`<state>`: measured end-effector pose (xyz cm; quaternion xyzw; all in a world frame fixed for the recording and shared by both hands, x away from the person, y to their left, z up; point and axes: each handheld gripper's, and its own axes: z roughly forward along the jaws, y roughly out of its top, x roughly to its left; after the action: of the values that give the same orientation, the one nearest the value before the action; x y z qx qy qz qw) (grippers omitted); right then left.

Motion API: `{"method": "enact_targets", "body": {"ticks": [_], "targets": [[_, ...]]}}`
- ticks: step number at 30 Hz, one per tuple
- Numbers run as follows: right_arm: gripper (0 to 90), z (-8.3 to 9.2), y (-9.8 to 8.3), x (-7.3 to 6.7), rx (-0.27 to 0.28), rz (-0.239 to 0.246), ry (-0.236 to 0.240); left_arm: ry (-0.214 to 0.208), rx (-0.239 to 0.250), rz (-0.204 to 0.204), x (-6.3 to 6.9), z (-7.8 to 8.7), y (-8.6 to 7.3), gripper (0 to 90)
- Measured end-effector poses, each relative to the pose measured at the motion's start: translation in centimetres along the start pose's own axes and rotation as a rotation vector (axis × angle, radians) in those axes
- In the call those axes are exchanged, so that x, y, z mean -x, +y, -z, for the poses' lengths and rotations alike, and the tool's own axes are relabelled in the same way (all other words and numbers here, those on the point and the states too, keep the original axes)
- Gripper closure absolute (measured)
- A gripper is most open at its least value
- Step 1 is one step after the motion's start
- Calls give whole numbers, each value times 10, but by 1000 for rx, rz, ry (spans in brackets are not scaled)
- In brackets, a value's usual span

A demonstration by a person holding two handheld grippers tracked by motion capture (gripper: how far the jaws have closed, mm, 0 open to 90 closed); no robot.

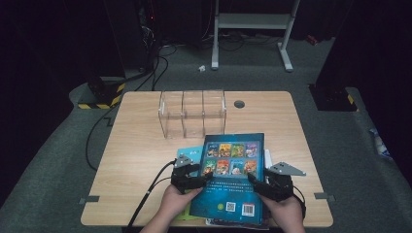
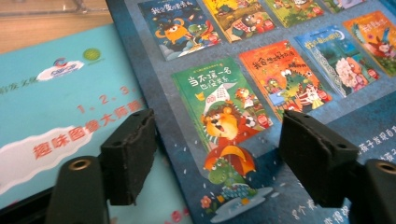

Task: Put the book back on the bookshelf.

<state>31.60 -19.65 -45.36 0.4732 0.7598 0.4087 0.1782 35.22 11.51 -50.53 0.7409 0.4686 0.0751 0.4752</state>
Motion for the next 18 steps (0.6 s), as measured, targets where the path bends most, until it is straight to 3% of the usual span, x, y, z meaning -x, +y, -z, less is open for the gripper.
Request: {"method": "enact_targets", "body": {"ticks": [6,18], "targets": [[443,-2,-1,-8,2,33,14,12,-1,11,-4,2,-1,221],[458,6,3,-15,63,102,2,-37,7,62,-12,4,-1,180]]}}
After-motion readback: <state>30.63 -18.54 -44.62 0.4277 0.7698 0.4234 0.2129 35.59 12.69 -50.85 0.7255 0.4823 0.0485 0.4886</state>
